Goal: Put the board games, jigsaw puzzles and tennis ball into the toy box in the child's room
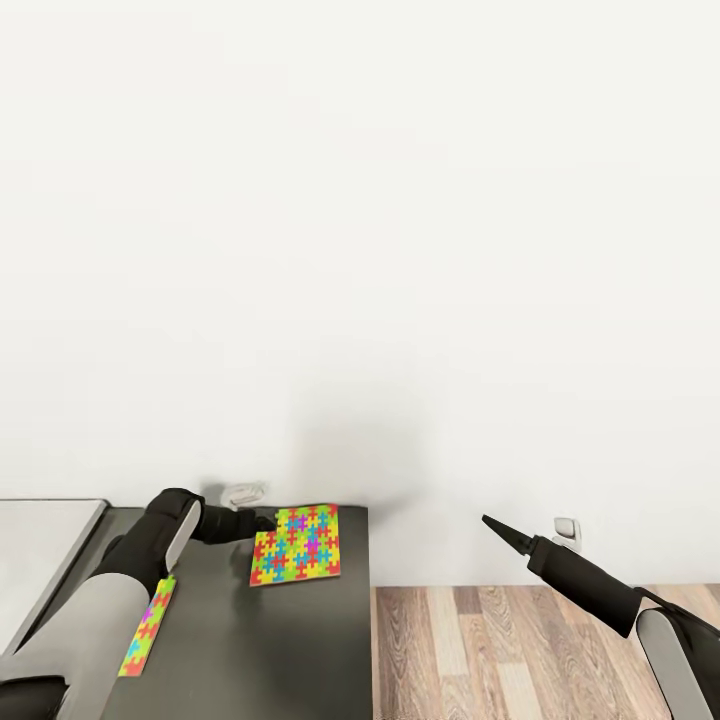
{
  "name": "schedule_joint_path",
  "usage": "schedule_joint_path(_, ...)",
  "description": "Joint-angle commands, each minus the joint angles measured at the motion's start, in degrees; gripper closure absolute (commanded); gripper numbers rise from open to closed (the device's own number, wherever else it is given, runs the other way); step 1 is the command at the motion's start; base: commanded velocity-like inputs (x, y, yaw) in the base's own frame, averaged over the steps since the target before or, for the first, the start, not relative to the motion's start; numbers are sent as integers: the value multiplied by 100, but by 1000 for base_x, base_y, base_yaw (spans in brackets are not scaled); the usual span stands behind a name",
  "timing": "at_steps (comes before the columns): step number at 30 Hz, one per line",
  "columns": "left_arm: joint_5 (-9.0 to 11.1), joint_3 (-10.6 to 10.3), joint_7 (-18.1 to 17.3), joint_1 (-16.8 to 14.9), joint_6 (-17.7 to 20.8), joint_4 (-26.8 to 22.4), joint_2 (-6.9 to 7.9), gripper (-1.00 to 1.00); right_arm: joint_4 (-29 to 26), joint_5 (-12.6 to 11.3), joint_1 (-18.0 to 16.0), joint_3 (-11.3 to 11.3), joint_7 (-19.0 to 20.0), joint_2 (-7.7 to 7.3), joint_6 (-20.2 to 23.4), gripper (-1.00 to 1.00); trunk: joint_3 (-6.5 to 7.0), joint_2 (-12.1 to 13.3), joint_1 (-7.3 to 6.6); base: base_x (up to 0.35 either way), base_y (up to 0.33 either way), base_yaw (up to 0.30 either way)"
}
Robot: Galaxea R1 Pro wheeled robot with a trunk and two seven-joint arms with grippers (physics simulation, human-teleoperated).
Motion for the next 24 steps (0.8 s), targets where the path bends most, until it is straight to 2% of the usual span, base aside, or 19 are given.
schedule_joint_path(1,26,14,-5,-4,34,-4,0,-100,-1,-21,-4,-5,8,0,36,-100,-20,-11,3,0,0,0)
schedule_joint_path(8,30,19,-88,-4,-1,1,8,-100,-1,-29,-4,-5,14,0,33,-100,-85,-11,3,0,0,0)
schedule_joint_path(17,-7,-21,-493,-4,-70,12,7,-100,-8,-37,-4,-5,15,0,31,-100,-123,-11,3,0,0,0)
schedule_joint_path(24,-22,-41,-632,-4,-86,13,13,-100,-10,-45,-4,-5,15,0,35,-100,-127,-11,3,0,0,0)
